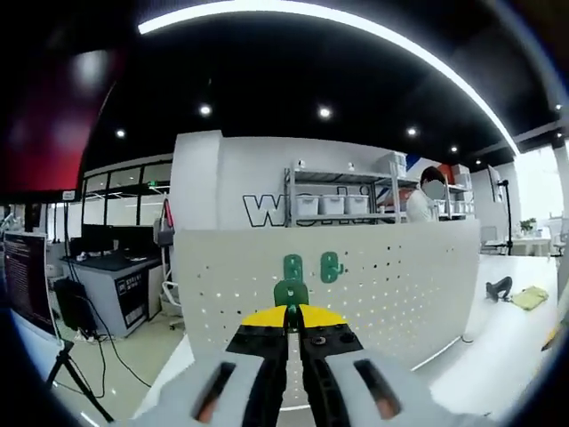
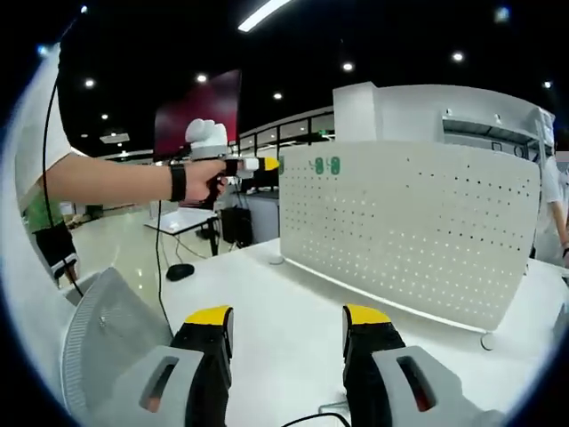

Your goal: Insert the hook assembly into the mounting plate slot until the hook locks in place.

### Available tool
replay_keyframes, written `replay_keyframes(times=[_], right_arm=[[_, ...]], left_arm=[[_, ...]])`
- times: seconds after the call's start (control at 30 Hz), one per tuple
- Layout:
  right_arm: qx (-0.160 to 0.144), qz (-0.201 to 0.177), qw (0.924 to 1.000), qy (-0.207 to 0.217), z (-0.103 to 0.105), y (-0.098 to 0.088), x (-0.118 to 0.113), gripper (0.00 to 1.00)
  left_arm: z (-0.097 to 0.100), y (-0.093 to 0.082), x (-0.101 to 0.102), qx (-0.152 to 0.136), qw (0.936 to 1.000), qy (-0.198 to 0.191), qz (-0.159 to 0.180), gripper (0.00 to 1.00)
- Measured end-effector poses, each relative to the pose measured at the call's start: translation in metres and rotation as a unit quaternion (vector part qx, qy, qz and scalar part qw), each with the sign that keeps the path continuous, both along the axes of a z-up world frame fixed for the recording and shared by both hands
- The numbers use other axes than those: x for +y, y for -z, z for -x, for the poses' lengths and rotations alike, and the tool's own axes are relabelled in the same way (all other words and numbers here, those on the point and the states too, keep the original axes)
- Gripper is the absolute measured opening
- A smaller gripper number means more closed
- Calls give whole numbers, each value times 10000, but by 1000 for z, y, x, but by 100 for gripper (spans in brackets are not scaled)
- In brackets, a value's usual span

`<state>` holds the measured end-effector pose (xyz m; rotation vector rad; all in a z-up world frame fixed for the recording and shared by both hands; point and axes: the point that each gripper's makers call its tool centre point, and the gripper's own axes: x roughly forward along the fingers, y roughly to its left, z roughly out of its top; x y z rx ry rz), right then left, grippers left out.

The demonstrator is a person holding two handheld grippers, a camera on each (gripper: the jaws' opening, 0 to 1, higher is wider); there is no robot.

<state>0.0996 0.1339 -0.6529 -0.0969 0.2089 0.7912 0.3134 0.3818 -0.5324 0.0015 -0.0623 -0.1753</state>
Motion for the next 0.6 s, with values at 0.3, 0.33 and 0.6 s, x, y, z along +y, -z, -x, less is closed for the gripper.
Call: replay_keyframes(times=[0.3,0.33,0.6], right_arm=[[38,-136,9998,145,-3,1,-4,50],[15,-170,9997,146,-3,0,-3,50],[57,-156,9997,186,-2,1,-3,50]], left_arm=[[-18,-8,8,-54,9999,-106,41,3],[-21,-8,10,-38,9999,-144,39,3],[-39,-12,13,-76,9998,-181,-55,3]])
